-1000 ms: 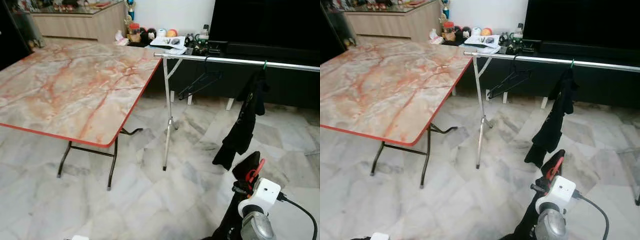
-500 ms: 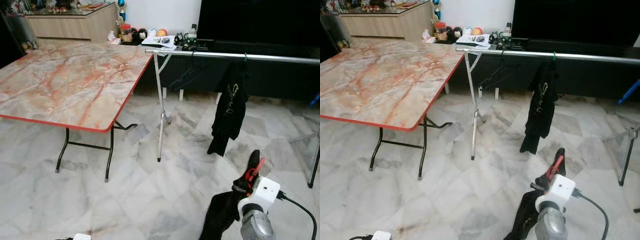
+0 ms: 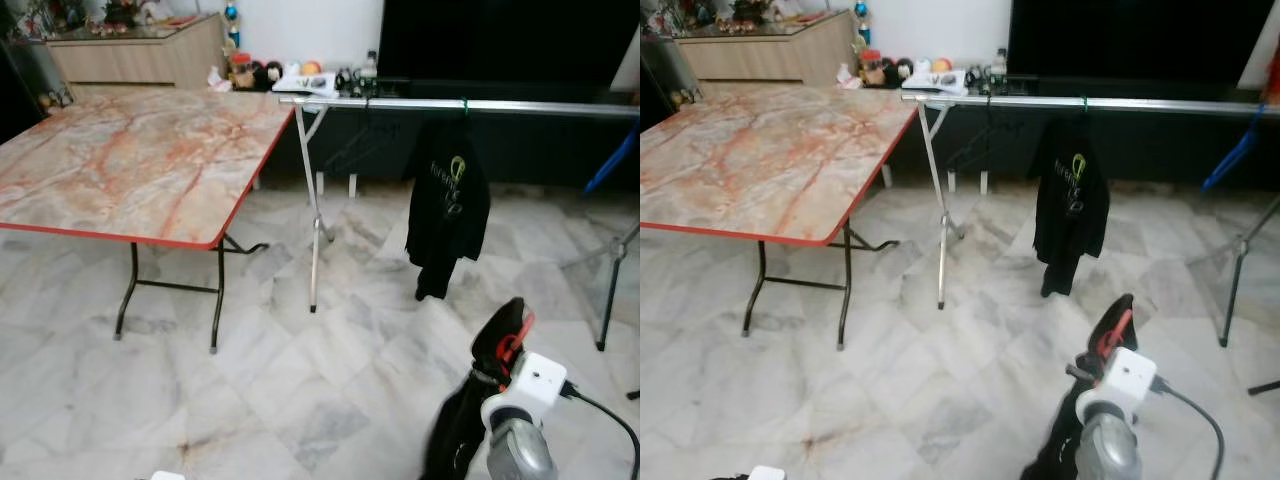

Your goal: Hang hanger

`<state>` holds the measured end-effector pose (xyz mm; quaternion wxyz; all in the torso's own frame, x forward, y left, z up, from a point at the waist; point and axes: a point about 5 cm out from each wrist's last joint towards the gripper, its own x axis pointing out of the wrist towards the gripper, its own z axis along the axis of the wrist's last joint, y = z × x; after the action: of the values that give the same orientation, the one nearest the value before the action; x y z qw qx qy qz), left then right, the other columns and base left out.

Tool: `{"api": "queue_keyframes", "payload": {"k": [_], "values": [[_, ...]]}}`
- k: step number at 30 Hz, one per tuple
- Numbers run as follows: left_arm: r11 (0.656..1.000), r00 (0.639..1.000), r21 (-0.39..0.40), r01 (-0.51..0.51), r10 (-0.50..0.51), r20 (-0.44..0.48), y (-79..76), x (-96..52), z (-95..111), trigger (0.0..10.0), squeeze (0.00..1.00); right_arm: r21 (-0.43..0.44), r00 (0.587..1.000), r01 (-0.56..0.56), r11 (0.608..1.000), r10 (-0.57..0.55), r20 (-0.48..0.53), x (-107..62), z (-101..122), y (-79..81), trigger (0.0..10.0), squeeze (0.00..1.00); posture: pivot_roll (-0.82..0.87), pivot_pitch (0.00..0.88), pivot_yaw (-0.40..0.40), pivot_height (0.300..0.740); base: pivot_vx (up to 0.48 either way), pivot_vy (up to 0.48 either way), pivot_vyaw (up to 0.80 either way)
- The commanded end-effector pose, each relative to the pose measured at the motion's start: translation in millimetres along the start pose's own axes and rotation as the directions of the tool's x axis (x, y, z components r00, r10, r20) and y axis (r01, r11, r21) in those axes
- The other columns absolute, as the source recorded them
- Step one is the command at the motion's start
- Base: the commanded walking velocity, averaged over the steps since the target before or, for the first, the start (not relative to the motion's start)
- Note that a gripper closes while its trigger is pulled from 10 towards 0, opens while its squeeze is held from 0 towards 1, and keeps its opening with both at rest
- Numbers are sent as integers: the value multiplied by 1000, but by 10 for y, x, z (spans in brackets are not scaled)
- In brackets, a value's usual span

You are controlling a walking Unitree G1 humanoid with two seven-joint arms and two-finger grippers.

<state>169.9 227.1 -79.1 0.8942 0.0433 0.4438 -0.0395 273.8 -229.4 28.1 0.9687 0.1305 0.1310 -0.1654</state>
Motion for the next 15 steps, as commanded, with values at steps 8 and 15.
{"api": "queue_keyframes", "payload": {"k": [8,15], "values": [[1000,994,17,12,-13,106,-2,49,286,10000,0,-3,999,-16,1000,16,41,71,129,50,10000,0,41,50,24,740,0,0,0],[998,952,49,26,-39,303,-4,81,860,10000,0,-53,999,-33,998,34,25,116,178,39,10000,0,36,46,25,740,0,0,0]]}}
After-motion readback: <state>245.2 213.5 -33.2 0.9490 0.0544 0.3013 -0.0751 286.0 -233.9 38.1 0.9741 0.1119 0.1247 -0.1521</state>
